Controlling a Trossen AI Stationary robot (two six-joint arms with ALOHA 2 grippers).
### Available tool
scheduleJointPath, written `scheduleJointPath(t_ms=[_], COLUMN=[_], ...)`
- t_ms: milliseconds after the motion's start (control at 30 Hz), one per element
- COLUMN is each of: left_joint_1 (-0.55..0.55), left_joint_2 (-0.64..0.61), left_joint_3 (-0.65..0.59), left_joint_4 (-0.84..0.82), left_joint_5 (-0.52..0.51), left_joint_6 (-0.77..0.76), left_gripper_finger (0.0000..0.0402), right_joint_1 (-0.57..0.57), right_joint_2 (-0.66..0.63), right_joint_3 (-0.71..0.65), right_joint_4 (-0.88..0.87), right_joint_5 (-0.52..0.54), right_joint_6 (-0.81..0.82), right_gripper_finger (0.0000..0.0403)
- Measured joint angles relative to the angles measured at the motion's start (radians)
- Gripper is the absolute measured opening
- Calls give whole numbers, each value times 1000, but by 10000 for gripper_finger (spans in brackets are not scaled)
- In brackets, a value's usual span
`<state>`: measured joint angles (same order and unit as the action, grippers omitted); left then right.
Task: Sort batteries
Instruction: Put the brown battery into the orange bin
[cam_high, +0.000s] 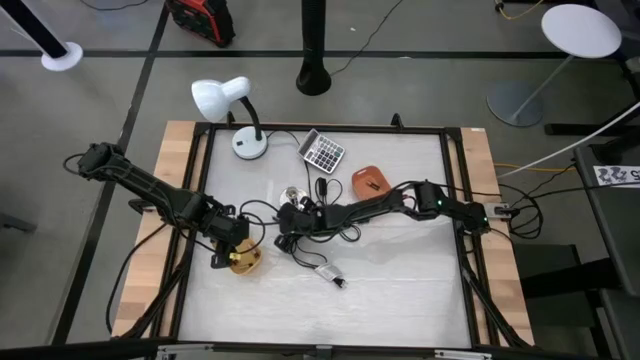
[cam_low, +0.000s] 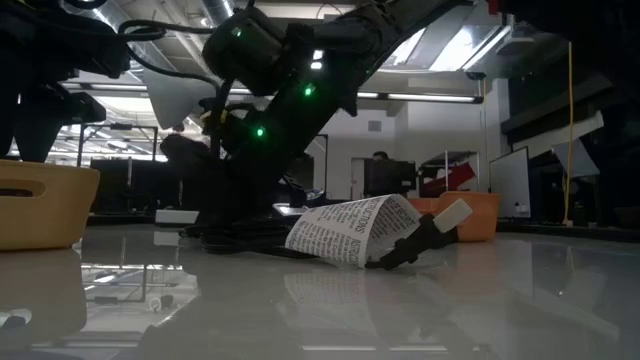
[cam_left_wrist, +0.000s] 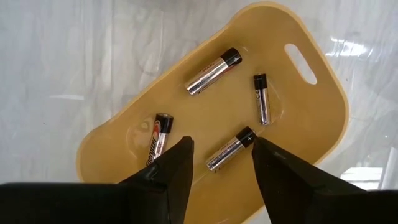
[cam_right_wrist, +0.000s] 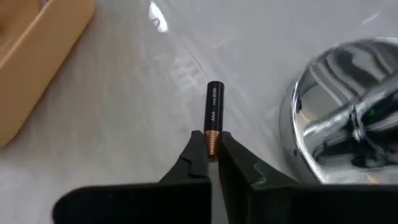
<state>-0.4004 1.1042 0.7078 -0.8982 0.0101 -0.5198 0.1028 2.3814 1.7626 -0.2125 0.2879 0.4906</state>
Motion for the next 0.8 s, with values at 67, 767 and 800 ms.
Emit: scheduleJointPath(t_ms=[67, 767, 800], left_joint_1=[0, 2, 4], left_joint_2=[0, 0, 0], left_joint_3=[0, 0, 0], left_joint_4=[0, 215, 246], left_joint_5=[0, -34, -35], left_joint_6=[0, 66, 83], left_gripper_finger=[157, 157, 157], right_joint_1=[1, 0, 0], right_joint_2=[-21, -350, -369], right_joint_3=[0, 3, 3], right_joint_4=[-13, -574, -612], right_joint_5=[-3, -98, -98], right_joint_6=[-2, -52, -52], right_gripper_finger=[8, 11, 11])
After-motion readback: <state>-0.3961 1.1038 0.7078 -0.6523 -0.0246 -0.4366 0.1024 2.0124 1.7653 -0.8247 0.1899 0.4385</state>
